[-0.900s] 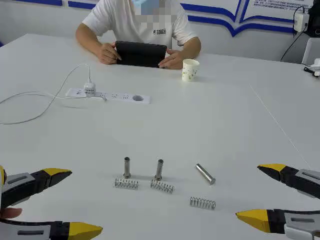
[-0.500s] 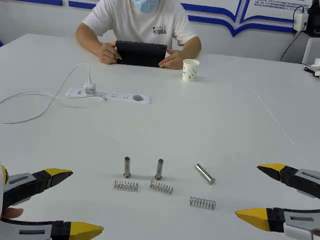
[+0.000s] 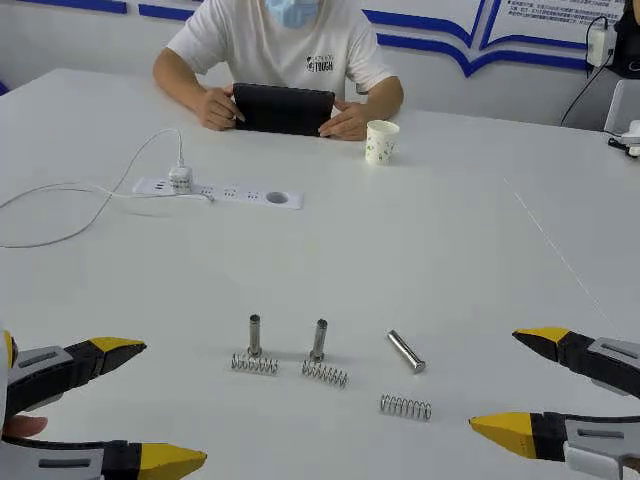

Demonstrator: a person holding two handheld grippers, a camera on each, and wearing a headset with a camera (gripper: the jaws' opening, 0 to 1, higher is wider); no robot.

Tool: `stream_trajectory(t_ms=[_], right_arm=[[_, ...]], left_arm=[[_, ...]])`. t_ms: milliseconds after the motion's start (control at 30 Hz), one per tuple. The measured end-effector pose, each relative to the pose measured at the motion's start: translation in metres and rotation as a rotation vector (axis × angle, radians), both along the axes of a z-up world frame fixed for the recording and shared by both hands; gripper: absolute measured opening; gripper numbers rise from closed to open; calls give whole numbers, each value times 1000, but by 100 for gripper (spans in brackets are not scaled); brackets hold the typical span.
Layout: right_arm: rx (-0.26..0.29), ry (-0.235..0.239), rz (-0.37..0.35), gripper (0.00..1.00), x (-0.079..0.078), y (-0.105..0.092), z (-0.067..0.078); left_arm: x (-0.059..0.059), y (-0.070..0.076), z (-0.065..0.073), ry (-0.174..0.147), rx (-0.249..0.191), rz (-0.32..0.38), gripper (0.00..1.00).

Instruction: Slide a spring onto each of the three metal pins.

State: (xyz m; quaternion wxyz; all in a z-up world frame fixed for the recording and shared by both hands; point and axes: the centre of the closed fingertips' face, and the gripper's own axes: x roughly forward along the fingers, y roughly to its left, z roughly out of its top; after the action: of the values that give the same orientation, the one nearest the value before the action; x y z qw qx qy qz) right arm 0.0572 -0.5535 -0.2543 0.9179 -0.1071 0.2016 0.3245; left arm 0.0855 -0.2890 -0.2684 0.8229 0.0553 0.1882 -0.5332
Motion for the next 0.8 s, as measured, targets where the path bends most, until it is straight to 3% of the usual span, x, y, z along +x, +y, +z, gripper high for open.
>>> stream_trajectory(t_ms=[233, 800], right_arm=[[-3, 2, -11, 71, 5, -2, 3], [-41, 8, -17, 65, 36, -2, 9]], left_arm=[[0, -1, 1, -1, -6, 0, 83], [0, 2, 2, -2, -9, 9, 83]])
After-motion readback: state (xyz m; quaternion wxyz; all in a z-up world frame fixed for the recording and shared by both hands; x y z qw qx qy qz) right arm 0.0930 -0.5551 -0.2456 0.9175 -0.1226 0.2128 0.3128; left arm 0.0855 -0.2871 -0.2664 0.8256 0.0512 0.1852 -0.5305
